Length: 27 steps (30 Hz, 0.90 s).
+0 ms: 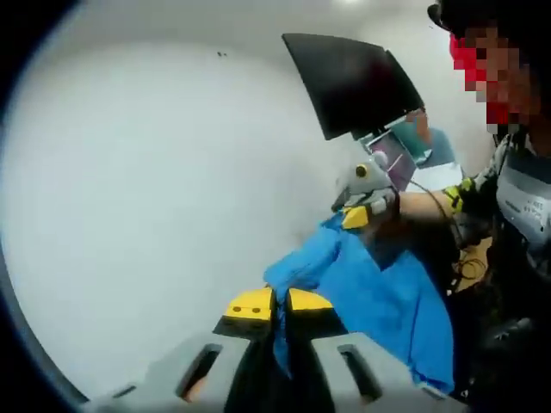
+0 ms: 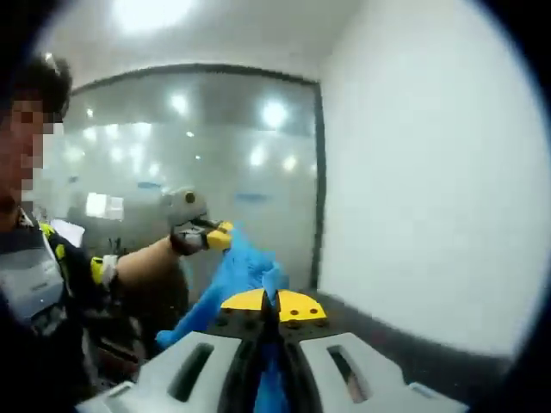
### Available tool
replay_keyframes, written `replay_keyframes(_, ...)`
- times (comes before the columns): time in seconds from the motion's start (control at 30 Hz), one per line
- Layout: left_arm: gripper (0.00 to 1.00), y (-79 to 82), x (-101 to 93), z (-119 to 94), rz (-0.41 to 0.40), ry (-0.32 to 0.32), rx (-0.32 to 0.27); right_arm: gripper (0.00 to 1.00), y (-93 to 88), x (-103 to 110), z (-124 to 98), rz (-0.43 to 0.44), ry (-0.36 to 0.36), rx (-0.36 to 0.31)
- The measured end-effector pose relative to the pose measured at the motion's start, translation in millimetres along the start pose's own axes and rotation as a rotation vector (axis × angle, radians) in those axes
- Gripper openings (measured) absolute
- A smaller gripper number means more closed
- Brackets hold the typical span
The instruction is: Spread out the cloth and fold it
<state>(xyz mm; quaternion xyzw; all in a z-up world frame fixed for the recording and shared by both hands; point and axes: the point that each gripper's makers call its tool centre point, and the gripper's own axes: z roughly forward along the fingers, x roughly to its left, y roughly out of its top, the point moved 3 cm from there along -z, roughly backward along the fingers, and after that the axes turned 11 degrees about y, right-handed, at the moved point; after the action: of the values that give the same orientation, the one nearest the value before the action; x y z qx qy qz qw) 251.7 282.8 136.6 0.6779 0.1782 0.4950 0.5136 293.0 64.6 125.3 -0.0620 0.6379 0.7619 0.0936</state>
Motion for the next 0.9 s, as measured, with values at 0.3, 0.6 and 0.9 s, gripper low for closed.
replay_keyframes(0.3, 0.04, 83.1, 35.6, 34.0, 0.05, 0.154, -0.018, 0.0, 107.0, -39.3, -4.2, -0.346, -0.346, 0.028)
replay_keyframes(0.6, 0.04, 213.5, 61.0, 31.3, 0.106, 0.322, -0.184, 0.0, 226.1, -29.0, -9.6, -0.571, -0.514, -0.043)
replay_keyframes(0.9, 0.04, 285.0, 40.4, 28.7, 0.132, 0.304, -0.232, 0.0, 298.5, -24.5, -38.8, -0.657, -0.651, 0.04)
